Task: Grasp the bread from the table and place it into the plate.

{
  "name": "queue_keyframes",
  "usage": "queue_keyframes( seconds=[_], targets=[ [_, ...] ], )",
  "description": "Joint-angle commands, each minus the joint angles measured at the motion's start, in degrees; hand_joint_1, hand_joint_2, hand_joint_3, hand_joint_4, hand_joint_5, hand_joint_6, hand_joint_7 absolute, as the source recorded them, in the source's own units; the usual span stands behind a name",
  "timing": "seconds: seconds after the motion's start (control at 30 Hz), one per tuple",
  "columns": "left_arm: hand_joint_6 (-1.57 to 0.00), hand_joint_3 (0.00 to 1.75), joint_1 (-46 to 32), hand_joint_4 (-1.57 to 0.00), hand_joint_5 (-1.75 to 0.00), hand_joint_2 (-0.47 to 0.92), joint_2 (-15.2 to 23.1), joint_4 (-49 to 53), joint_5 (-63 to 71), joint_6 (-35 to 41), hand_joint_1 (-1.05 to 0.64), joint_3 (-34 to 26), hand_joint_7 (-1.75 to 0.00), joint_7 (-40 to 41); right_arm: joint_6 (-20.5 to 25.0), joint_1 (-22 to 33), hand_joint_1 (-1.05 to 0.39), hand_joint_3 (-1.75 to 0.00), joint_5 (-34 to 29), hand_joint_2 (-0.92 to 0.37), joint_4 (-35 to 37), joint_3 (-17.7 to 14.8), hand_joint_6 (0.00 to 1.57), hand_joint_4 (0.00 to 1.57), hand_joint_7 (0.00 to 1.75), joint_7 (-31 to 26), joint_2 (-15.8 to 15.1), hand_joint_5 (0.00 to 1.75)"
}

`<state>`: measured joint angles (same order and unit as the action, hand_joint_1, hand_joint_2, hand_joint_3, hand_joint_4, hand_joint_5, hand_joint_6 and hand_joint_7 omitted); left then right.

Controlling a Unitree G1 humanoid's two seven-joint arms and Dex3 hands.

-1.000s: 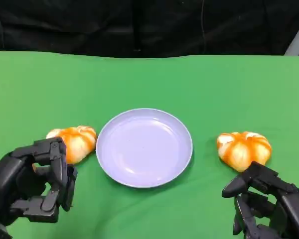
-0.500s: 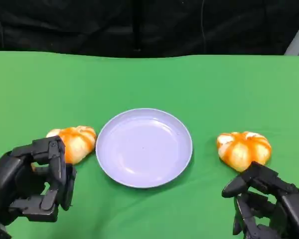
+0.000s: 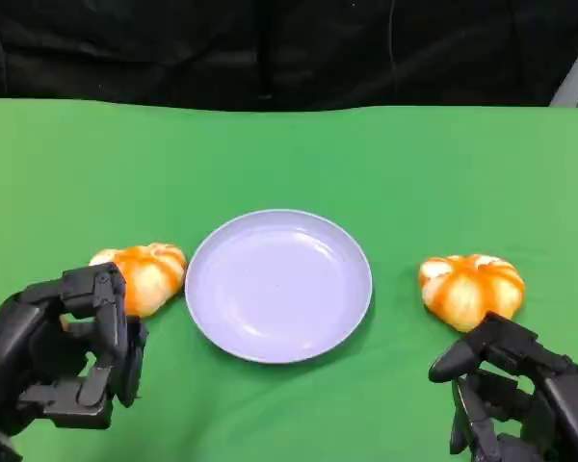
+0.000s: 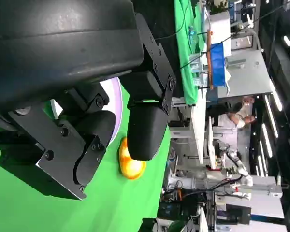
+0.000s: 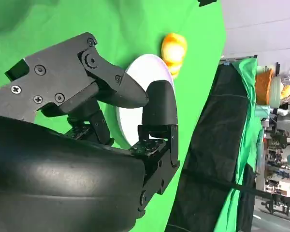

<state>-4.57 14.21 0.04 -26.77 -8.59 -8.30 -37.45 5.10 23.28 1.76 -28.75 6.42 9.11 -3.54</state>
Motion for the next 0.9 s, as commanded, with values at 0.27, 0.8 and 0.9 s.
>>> queue_keyframes(
  seconds=[0.27, 0.8, 0.9],
  targets=[
    [-0.62, 0.13, 3.8, -0.29, -0.8, 0.92, 5.6, 0.0, -0.2, -1.9, -0.5, -1.9, -0.4, -6.8, 0.2, -0.1, -0.07, -1.05, -0.1, -0.66, -0.9, 0.3, 0.64, 0.74, 1.59, -0.6, -0.5, 1.75],
    [-0.64, 0.12, 3.8, -0.29, -0.79, 0.92, 5.5, 0.0, -0.2, -1.9, -0.5, -2.0, -0.35, -6.9, 0.2, -0.1, -0.07, -1.05, -0.1, -0.66, -0.9, 0.3, 0.64, 0.74, 1.58, -0.7, -0.6, 1.75],
    [-0.65, 0.12, 3.8, -0.29, -0.79, 0.92, 5.5, 0.0, -0.2, -1.9, -0.5, -2.0, -0.34, -6.9, 0.2, -0.1, -0.07, -1.05, -0.1, -0.66, -0.9, 0.3, 0.64, 0.74, 1.58, -0.7, -0.6, 1.75]
  ],
)
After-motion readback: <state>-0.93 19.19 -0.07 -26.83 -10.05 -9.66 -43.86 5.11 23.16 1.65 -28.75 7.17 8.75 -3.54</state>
